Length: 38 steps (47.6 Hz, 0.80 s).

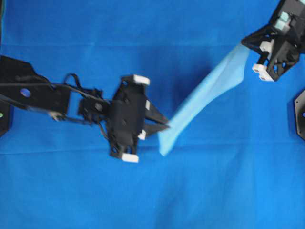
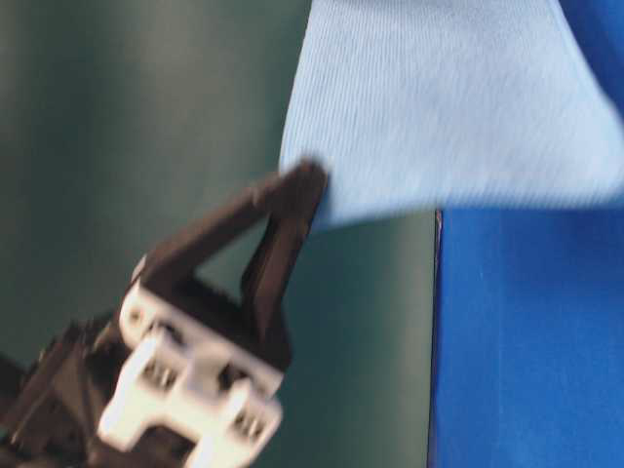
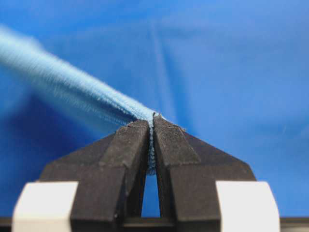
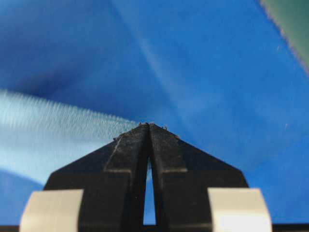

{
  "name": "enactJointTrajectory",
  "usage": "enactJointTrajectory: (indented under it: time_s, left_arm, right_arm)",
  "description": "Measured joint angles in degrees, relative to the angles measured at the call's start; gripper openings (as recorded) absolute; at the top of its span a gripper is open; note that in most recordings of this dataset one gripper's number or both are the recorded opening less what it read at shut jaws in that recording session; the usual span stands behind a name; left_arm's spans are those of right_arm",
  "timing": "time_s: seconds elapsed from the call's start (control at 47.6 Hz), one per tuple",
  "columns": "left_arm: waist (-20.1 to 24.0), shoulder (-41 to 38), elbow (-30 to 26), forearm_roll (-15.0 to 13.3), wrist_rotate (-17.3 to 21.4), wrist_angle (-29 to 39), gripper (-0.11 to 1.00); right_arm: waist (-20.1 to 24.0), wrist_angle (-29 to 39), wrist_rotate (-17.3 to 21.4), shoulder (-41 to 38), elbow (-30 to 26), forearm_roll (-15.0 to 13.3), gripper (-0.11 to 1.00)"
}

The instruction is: Fold the light blue towel.

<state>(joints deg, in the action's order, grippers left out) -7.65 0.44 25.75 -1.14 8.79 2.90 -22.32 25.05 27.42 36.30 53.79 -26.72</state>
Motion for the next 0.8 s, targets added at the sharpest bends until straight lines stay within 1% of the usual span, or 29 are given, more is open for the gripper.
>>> enactJointTrajectory:
  time_s: [0.168,0.252,0.378,0.567,0.798]
  left_arm:
    - [-0.88,-6.15,-5.19,-0.09,0.35,-3.60,0.02]
    - [-1.05,-9.14,-8.17,0.00,0.53,-3.87,0.02]
    - [-1.05,-11.60,-11.16,0.00,0.53,-3.87,0.02]
    - [-1.05,-12.30,-12.13,0.00,0.53,-3.87,0.02]
    - [-1.05,-12.74,-12.74,0.00,1.14,-4.04,0.02]
  right_arm:
    - [-2.55,-4.31,-0.09,-4.39,-2.29,-1.14,0.00]
    - [-3.08,-5.89,-0.09,-6.94,-3.96,-1.58,0.00]
    - [-3.25,-6.50,-0.18,-10.90,-6.86,-2.11,0.00]
    - [-3.25,-6.68,-0.18,-14.41,-9.14,-2.46,0.00]
    - [-3.25,-6.68,-0.18,-14.24,-9.23,-2.55,0.00]
